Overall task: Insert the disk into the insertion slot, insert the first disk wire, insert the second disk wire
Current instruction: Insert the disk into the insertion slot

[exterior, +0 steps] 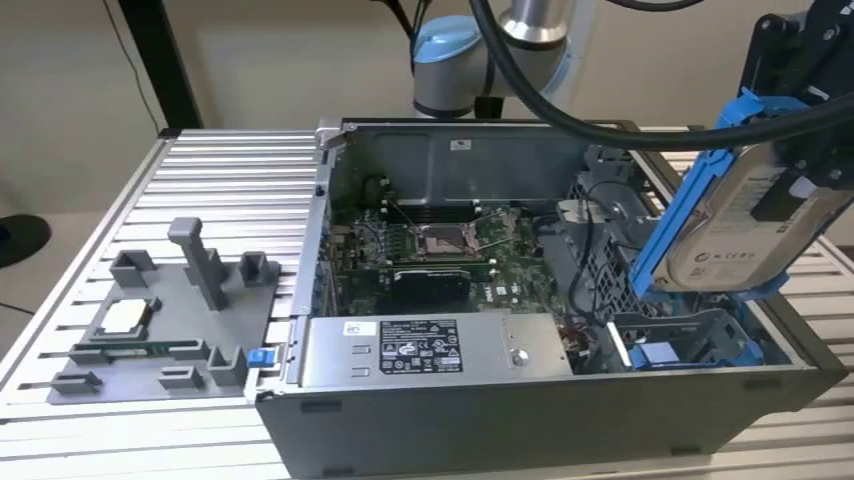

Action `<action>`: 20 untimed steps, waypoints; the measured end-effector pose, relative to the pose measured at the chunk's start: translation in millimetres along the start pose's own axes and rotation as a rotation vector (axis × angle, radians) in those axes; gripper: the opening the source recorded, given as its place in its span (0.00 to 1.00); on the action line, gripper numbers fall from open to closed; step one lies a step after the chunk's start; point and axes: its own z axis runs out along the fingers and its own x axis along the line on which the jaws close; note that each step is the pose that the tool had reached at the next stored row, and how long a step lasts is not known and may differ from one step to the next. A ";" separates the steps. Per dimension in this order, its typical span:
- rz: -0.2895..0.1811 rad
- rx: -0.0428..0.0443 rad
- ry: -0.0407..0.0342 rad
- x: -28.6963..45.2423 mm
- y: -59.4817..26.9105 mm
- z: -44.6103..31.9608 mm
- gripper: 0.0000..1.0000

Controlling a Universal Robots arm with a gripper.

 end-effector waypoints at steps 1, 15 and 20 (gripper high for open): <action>0.000 0.0010 -0.0002 0.0 -0.1 0.3 0.00; -0.008 0.0019 -0.0202 0.5 -0.4 5.5 0.00; -0.009 0.0019 -0.0203 1.3 -2.4 11.7 0.00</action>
